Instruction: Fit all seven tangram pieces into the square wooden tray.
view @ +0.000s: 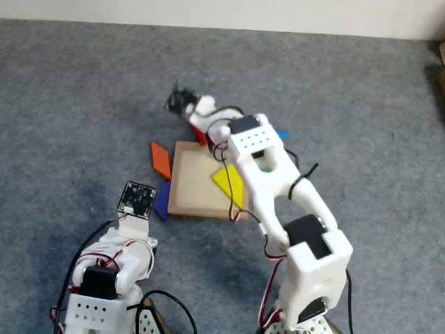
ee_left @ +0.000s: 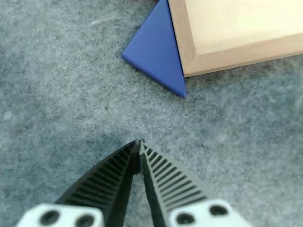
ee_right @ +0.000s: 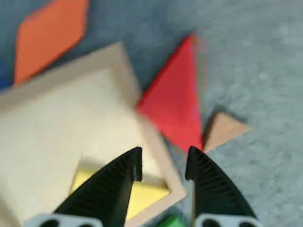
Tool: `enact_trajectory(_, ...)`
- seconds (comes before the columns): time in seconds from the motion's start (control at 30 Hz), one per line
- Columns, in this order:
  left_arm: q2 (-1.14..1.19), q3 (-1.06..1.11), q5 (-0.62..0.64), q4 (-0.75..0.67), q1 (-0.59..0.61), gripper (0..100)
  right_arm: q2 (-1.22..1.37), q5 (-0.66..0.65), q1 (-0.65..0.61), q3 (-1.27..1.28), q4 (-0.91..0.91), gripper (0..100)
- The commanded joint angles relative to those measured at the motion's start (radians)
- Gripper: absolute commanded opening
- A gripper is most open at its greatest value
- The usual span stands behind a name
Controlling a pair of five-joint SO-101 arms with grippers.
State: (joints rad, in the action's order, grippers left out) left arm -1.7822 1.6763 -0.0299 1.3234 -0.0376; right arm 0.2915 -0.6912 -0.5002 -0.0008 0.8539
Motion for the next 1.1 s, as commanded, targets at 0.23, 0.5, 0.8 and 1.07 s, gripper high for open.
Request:
enact_trajectory(0.23,-0.033,0.019,-0.008,0.005,0.008,1,0.321,0.356,-0.007,-0.463,-0.018,2.9)
enact_trajectory(0.5,-0.033,0.019,-0.008,0.005,0.008,1,0.464,0.396,0.016,-0.618,0.143,2.7)
enact_trajectory(0.8,-0.033,0.019,-0.008,0.005,0.008,1,0.463,0.394,0.015,-0.622,0.386,2.7)
enact_trajectory(1.07,-0.033,0.019,-0.008,0.005,0.008,1,0.460,0.394,-0.002,-0.624,0.509,2.7)
